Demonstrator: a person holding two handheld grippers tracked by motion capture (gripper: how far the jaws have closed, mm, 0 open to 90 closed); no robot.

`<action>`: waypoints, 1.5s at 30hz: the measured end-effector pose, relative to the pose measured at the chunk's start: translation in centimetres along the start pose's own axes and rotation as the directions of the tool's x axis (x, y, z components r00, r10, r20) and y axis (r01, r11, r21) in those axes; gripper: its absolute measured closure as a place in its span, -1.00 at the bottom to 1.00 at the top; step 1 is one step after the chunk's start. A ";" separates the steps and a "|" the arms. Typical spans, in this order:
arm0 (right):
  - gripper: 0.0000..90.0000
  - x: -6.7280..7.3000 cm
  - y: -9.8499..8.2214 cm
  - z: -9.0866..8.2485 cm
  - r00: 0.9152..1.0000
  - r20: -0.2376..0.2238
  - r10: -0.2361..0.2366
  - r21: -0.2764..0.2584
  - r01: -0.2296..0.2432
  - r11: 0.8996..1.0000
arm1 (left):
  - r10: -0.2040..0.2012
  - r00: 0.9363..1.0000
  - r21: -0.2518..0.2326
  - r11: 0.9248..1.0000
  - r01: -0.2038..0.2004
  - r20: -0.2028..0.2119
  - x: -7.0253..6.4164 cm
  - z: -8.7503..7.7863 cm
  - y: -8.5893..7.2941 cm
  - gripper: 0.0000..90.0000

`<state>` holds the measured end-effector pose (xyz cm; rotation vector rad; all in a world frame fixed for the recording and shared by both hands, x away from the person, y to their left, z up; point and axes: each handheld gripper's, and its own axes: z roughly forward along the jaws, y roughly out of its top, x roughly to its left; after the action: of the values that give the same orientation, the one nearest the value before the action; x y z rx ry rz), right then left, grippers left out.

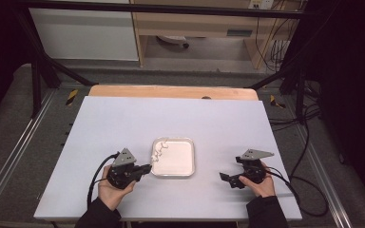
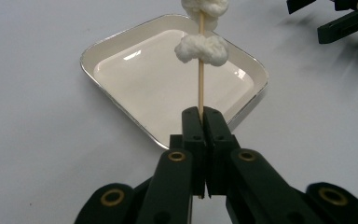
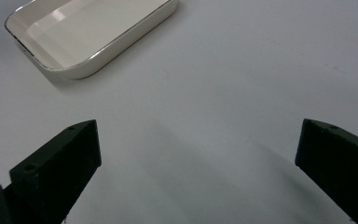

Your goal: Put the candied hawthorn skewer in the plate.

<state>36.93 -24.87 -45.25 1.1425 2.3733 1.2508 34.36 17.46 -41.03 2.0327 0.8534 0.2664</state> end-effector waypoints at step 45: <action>-0.98 -1.1 -1.6 -1.4 1.000 0.009 0.012 -0.007 -0.012 1.000 | 0.039 0.991 0.305 0.952 0.001 -0.125 -0.6 8.0 2.8 0.97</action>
<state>36.14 -27.06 -45.84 1.1588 2.3575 1.2544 39.09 10.76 -43.34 2.3311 1.0064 0.2953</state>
